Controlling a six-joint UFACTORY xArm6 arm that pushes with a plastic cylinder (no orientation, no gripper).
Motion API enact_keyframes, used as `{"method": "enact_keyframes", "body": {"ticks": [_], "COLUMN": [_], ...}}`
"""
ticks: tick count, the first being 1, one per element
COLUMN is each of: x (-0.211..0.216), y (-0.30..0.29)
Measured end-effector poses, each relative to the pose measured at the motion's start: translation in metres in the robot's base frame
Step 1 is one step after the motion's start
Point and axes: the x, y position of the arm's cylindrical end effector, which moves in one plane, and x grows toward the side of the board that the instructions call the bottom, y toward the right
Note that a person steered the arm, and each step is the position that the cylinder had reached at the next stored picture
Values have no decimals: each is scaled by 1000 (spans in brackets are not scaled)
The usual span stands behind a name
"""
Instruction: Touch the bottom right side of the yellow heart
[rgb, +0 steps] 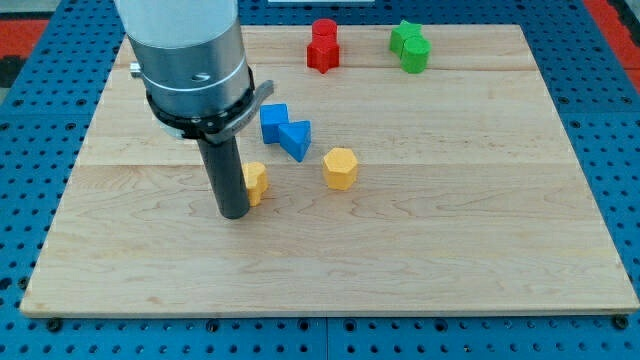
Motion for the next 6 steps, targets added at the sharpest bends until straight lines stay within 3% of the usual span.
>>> {"method": "enact_keyframes", "body": {"ticks": [1,4,6], "x": [9,10,7], "y": [-4,88,26]}}
